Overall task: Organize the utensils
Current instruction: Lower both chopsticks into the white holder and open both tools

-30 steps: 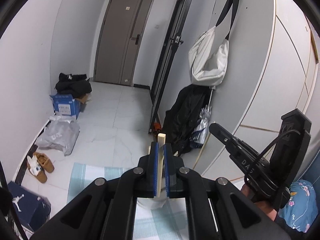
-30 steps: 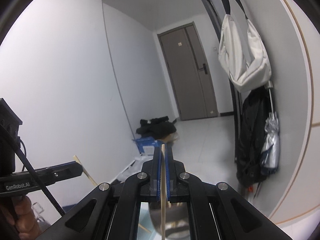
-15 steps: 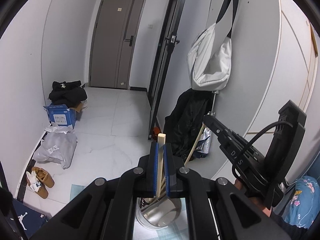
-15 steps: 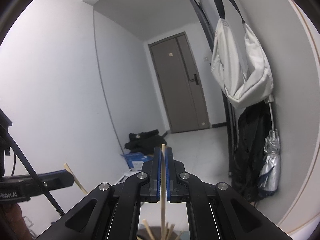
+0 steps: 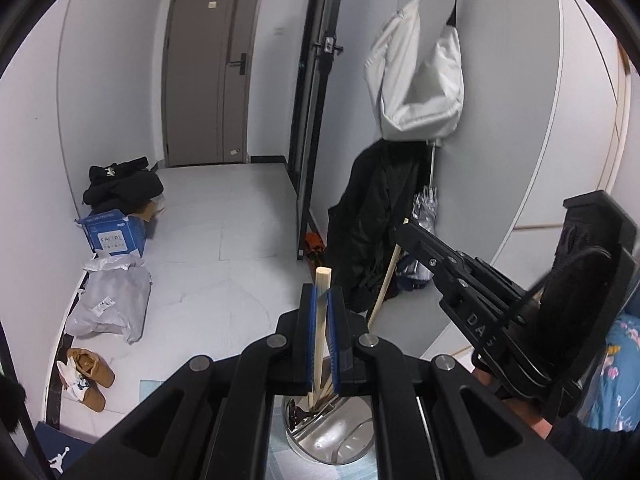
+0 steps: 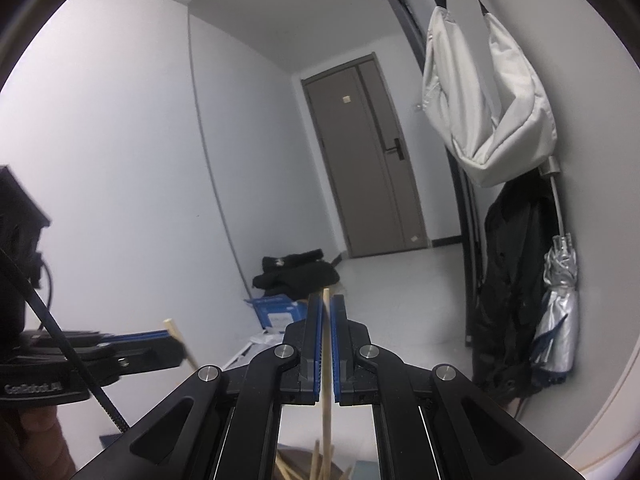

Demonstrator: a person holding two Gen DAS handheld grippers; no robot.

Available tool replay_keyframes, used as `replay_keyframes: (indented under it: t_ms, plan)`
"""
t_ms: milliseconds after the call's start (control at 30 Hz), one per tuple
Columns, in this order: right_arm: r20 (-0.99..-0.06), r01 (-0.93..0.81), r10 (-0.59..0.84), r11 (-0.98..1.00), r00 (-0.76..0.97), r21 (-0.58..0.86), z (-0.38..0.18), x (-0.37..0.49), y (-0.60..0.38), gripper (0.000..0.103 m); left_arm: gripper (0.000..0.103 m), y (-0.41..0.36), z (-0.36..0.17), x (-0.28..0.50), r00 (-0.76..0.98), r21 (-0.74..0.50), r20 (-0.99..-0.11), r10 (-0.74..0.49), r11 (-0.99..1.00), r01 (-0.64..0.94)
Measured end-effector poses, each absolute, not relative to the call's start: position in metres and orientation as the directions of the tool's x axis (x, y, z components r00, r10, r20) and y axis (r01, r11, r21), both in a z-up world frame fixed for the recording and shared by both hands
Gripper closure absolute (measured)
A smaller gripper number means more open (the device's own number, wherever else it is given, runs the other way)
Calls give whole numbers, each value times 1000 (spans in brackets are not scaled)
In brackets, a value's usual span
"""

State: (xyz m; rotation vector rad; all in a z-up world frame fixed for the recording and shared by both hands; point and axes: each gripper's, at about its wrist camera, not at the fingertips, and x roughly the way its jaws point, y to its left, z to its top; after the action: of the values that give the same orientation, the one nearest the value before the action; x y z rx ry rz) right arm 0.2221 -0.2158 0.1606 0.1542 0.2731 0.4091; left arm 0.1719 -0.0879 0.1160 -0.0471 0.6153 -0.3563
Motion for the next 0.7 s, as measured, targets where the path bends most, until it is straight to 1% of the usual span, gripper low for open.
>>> replay_keyframes:
  t_ms: [267, 533, 633, 700]
  plan:
    - [-274, -394, 438, 896, 856, 202, 140, 214, -219, 100, 101, -94, 106, 175, 717, -127, -602, -351, 929, 347]
    - [-358, -416, 484, 874, 799, 252, 119, 209, -218, 100, 101, -103, 90, 172, 675, -104, -641, -365, 913, 395]
    - [-388, -406, 481, 875, 786, 262, 112, 207, -219, 99, 101, -101, 81, 171, 673, -120, -646, -360, 919, 377]
    - [-403, -405, 491, 869, 773, 283, 108, 206, -222, 99, 101, -98, 75, 174, 654, -159, -658, -373, 918, 363]
